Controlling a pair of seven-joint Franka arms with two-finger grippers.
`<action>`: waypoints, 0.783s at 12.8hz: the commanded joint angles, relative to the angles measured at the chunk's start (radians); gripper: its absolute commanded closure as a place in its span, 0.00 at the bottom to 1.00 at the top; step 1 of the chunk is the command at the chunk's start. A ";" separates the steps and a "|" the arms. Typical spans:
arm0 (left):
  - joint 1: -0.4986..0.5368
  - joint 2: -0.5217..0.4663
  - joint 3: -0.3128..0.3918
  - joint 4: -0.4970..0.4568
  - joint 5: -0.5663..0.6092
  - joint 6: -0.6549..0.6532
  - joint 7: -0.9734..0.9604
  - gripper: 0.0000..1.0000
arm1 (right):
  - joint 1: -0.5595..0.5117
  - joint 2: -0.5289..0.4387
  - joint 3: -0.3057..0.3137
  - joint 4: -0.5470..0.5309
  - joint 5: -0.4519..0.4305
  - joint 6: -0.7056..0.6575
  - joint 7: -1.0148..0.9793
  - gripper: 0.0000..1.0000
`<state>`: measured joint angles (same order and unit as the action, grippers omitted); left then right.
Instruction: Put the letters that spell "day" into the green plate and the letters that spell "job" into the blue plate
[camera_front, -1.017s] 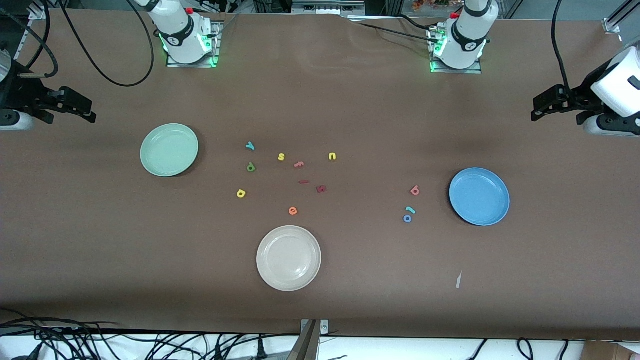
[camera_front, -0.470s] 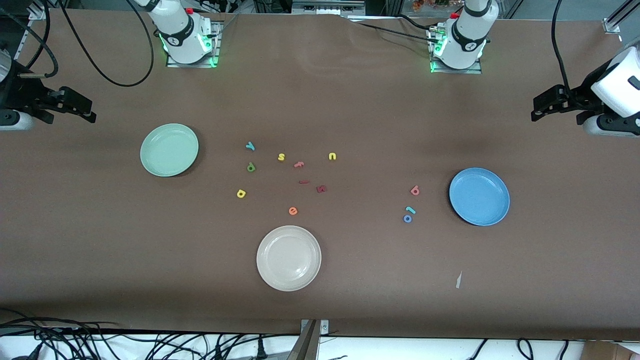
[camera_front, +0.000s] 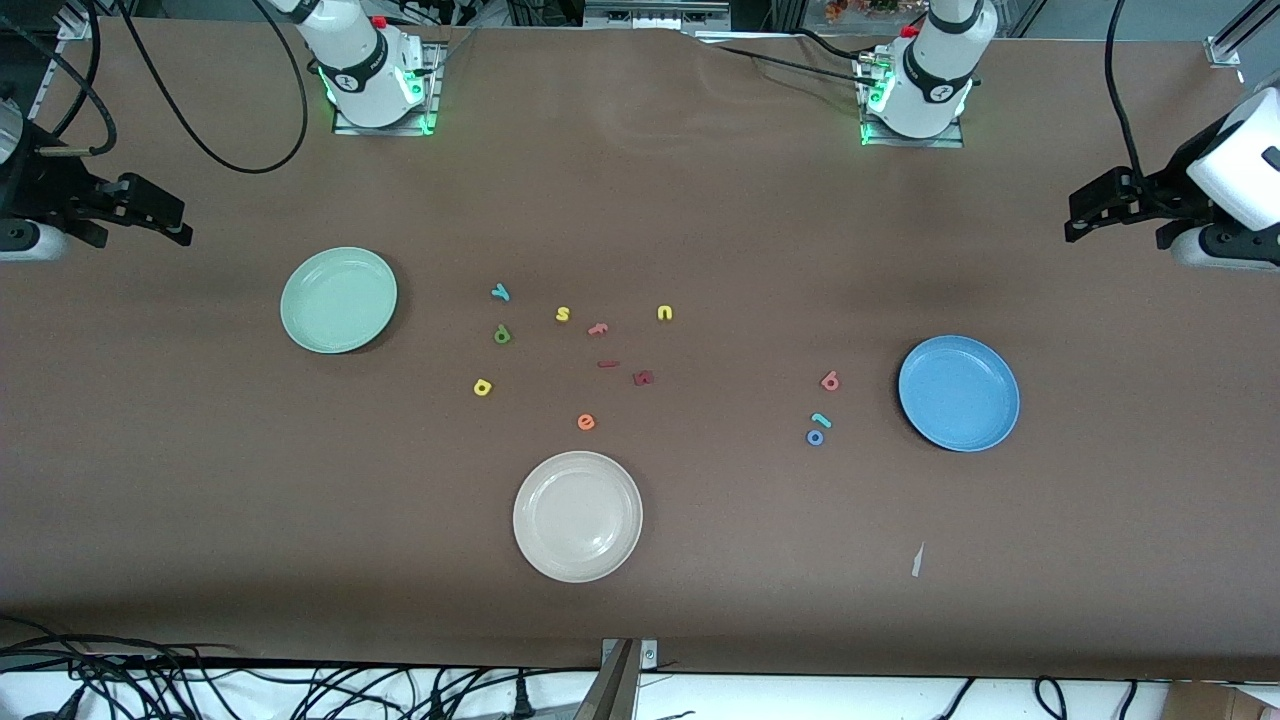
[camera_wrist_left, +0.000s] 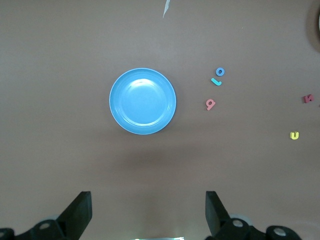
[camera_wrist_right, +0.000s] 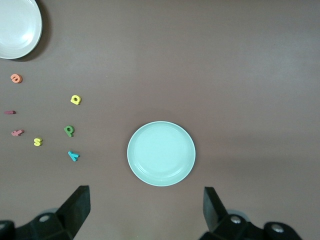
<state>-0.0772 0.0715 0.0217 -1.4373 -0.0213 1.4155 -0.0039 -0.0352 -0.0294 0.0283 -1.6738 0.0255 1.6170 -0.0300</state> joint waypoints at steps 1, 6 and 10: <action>0.005 0.011 -0.002 0.031 -0.005 -0.013 -0.004 0.00 | -0.002 0.000 -0.001 0.019 0.011 -0.028 -0.013 0.00; 0.014 0.008 -0.006 0.031 -0.009 -0.012 0.004 0.00 | -0.002 0.000 -0.001 0.019 0.011 -0.028 -0.013 0.00; 0.019 0.010 -0.005 0.029 -0.009 -0.012 0.004 0.00 | -0.002 0.000 -0.002 0.017 0.011 -0.028 -0.013 0.00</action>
<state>-0.0734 0.0719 0.0227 -1.4335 -0.0213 1.4155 -0.0039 -0.0352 -0.0294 0.0282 -1.6738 0.0255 1.6112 -0.0300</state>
